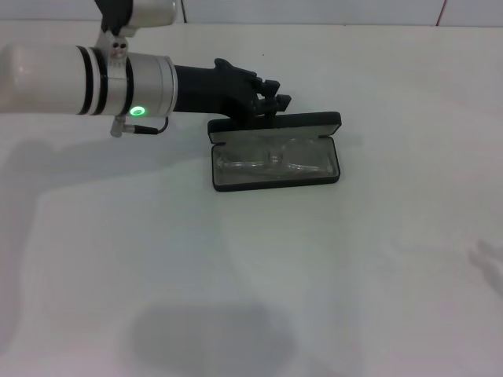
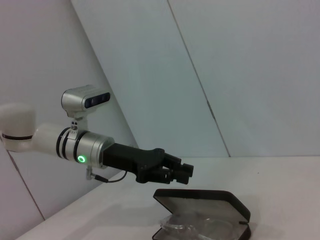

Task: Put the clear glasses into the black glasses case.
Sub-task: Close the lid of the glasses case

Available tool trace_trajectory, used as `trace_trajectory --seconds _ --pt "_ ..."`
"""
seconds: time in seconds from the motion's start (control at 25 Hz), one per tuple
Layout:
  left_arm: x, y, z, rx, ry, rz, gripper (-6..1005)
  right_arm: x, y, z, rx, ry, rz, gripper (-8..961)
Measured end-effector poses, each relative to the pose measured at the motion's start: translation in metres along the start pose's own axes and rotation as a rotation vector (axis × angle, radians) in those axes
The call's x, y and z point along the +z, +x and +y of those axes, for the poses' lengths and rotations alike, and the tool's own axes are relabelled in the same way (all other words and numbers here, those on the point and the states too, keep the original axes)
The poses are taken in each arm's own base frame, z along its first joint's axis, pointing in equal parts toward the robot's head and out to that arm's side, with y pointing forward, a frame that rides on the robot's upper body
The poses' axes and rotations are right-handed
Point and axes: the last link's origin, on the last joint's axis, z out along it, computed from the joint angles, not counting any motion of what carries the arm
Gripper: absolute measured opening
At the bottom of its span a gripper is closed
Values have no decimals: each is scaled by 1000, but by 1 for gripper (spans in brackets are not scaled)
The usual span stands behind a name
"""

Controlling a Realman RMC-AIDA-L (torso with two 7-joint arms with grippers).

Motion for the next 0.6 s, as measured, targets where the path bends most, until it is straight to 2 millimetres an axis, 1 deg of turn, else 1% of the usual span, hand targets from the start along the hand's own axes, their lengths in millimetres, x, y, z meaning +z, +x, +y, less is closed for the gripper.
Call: trace_trajectory --seconds 0.32,0.6 --pt "3 -4 3 9 -9 -26 277 6 -3 -2 -5 -12 -5 173" --pt "3 -6 3 0 -5 -31 278 8 1 -3 -3 -15 -14 174"
